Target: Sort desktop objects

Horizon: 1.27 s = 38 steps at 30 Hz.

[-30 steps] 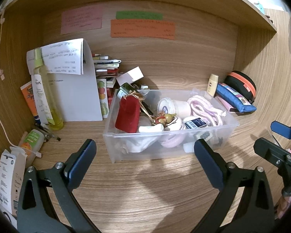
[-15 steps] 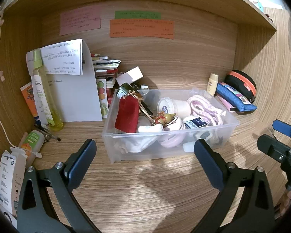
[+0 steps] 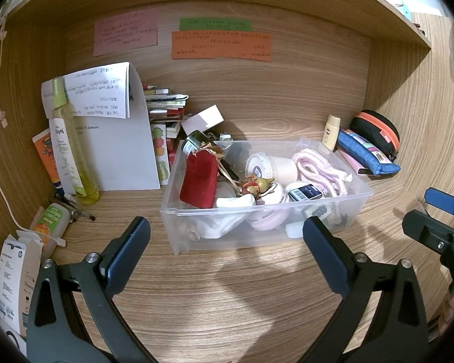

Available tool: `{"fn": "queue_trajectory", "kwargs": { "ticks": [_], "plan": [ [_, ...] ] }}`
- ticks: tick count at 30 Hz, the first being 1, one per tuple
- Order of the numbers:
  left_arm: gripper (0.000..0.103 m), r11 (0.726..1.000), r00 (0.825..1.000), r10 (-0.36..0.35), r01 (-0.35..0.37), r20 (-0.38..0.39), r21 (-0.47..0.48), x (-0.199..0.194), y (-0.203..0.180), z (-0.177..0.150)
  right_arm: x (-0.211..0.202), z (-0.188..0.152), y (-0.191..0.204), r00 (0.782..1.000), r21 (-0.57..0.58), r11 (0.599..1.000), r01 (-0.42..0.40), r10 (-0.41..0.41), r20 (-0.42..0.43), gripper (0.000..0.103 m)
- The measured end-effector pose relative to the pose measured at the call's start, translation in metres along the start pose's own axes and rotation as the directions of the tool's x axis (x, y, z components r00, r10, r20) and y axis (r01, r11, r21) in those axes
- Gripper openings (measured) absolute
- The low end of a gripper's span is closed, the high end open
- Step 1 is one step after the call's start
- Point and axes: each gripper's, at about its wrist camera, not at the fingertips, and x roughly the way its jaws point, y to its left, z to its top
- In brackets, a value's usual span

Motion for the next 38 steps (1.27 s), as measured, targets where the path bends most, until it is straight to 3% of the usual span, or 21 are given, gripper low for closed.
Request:
{"fn": "queue_trajectory", "kwargs": {
  "ticks": [38],
  "plan": [
    [0.102, 1.0, 1.0, -0.006, 0.006, 0.019, -0.017, -0.0078, -0.0025, -0.0016, 0.0079, -0.0058, 0.0025, 0.999, 0.01, 0.999, -0.031, 0.031, -0.024, 0.103]
  ]
}}
